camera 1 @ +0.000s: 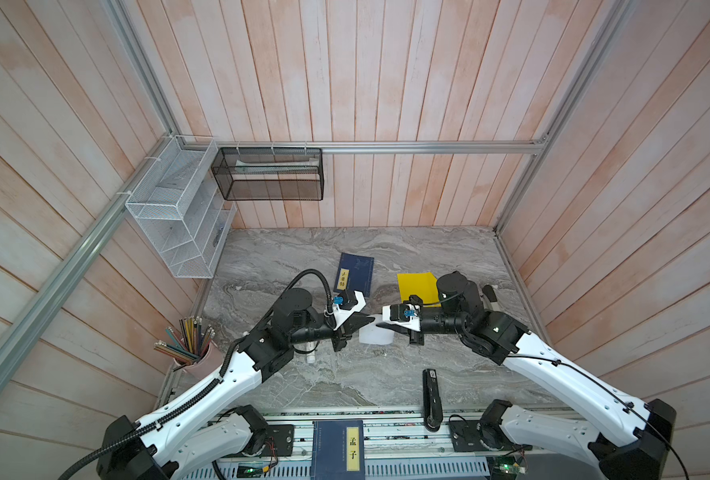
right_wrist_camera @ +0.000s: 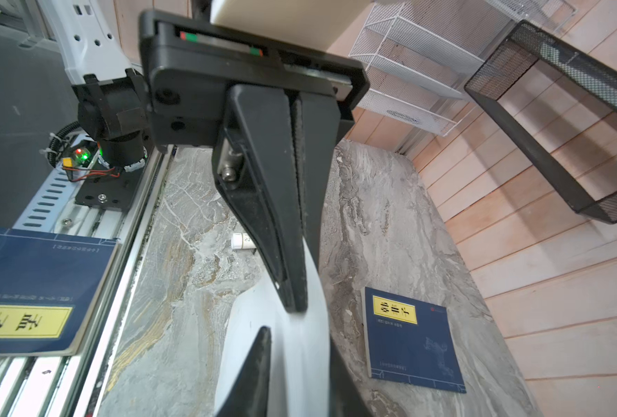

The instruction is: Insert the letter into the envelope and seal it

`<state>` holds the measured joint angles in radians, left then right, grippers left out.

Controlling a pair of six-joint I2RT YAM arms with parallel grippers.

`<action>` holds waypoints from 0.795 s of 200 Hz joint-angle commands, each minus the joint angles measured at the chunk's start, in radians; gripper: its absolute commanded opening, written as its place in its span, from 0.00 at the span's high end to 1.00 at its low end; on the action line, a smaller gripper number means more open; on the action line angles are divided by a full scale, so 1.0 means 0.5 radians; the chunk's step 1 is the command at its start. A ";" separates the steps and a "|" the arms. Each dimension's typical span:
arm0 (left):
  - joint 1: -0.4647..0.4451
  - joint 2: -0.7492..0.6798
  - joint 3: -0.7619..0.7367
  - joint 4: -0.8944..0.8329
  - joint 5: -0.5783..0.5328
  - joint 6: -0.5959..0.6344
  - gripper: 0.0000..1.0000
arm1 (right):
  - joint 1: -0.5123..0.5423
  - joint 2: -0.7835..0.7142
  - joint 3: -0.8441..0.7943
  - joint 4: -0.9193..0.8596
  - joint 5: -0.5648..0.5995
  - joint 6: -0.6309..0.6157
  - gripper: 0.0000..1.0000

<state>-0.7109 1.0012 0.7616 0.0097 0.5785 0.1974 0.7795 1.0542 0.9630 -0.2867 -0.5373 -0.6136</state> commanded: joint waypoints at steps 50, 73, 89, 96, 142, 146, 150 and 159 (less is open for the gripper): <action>0.017 -0.253 -0.217 0.194 -0.206 -0.101 1.00 | -0.252 -0.215 -0.362 0.534 -0.450 0.578 0.52; 0.027 -0.306 -0.246 0.198 -0.168 -0.138 1.00 | -0.357 -0.214 -0.449 0.747 -0.661 0.732 0.55; 0.031 -0.319 -0.251 0.194 -0.137 -0.152 1.00 | -0.396 -0.194 -0.486 0.919 -0.793 0.850 0.57; 0.032 -0.314 -0.250 0.194 -0.125 -0.155 1.00 | -0.400 -0.180 -0.490 0.973 -0.832 0.886 0.57; 0.031 -0.265 -0.226 0.217 -0.068 -0.166 1.00 | -0.424 -0.067 -0.475 1.233 -0.997 1.042 0.61; 0.032 -0.261 -0.225 0.222 -0.066 -0.168 1.00 | -0.424 -0.056 -0.470 1.251 -1.008 1.053 0.61; 0.032 -0.258 -0.225 0.226 -0.068 -0.169 1.00 | -0.424 -0.047 -0.469 1.268 -1.020 1.063 0.62; 0.031 -0.252 -0.228 0.238 -0.064 -0.169 1.00 | -0.428 -0.026 -0.467 1.287 -1.036 1.082 0.63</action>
<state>-0.6994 0.8658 0.6514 0.0963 0.5201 0.1226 0.5728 1.0183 0.7235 0.2569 -0.9779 -0.1410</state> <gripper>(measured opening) 0.053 0.379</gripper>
